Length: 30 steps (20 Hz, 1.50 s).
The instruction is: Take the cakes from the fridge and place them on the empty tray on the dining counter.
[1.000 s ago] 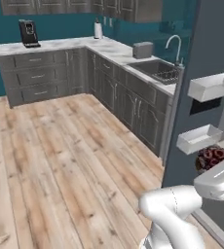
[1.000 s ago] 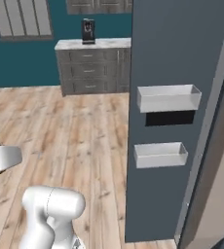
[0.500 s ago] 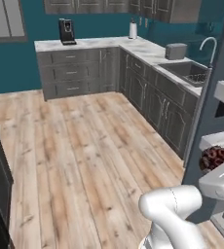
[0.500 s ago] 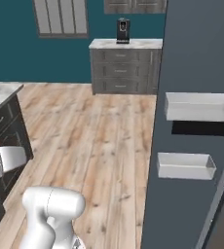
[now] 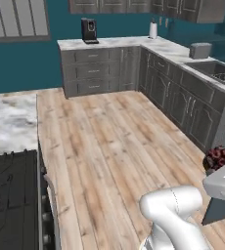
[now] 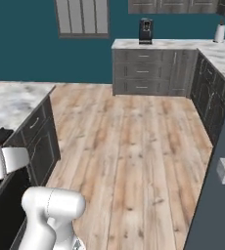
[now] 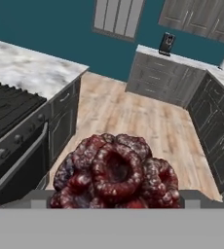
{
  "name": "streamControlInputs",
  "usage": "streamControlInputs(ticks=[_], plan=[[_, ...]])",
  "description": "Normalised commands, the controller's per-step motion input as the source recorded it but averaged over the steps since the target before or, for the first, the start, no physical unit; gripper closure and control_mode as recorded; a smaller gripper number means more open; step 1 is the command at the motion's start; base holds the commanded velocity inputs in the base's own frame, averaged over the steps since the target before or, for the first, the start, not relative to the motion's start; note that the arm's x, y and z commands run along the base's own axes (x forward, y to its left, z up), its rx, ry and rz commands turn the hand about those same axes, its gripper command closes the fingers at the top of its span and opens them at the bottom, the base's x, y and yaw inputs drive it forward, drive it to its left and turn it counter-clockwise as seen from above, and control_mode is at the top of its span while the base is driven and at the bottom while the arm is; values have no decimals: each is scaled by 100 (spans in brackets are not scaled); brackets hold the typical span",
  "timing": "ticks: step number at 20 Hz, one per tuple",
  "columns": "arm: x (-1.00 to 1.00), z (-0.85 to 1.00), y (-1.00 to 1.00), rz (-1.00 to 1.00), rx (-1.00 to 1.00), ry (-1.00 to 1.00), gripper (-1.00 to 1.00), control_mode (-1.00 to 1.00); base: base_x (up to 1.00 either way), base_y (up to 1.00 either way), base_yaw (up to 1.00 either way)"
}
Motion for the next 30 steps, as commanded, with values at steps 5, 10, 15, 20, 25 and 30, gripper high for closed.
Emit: streamControlInputs(ticks=[5,10,15,20,25,30], plan=[[0,0,0,0,0,0,100,100,-66,20,0],[0,0,0,0,0,0,100,100,-100,-60,0],[0,0,0,0,0,0,100,100,-99,-71,0],[0,0,0,0,0,0,100,100,-72,-16,0],[0,0,0,0,0,0,100,100,-61,4,0],[0,0,0,0,0,0,100,100,-59,6,0]])
